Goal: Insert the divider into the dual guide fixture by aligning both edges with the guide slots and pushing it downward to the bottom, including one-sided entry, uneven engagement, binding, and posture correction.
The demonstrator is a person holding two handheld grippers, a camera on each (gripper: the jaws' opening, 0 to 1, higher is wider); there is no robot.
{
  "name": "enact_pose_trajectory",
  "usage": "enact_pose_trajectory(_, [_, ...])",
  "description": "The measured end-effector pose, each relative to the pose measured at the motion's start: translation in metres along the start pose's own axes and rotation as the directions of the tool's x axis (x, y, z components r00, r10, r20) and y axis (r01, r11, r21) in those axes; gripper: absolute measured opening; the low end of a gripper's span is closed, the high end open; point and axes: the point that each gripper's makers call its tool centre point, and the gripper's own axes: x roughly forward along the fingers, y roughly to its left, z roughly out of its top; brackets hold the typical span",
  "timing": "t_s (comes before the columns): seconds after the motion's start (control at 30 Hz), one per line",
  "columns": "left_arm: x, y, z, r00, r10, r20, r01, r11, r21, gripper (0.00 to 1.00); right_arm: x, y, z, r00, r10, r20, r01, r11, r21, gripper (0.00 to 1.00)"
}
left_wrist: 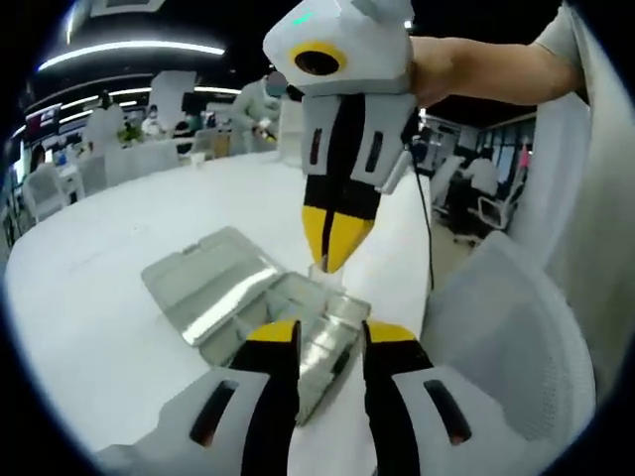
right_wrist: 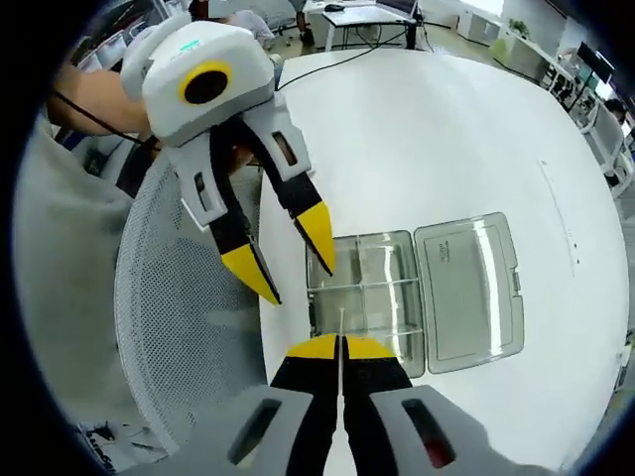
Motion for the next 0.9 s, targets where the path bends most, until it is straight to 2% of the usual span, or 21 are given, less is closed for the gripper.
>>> enact_pose_trajectory(0.37, [-0.013, 0.008, -0.005, 0.999, 0.047, -0.022, -0.048, 0.998, -0.034, 0.29, 0.018, -0.012, 0.005, 0.999, -0.021, -0.034, 0.02, 0.999, -0.036, 0.0])
enact_pose_trajectory(0.9, [-0.012, 0.009, -0.008, 0.998, 0.056, -0.025, -0.057, 0.997, -0.056, 0.34, 0.026, -0.019, 0.002, 0.997, -0.038, -0.067, 0.033, 0.997, -0.073, 0.0])
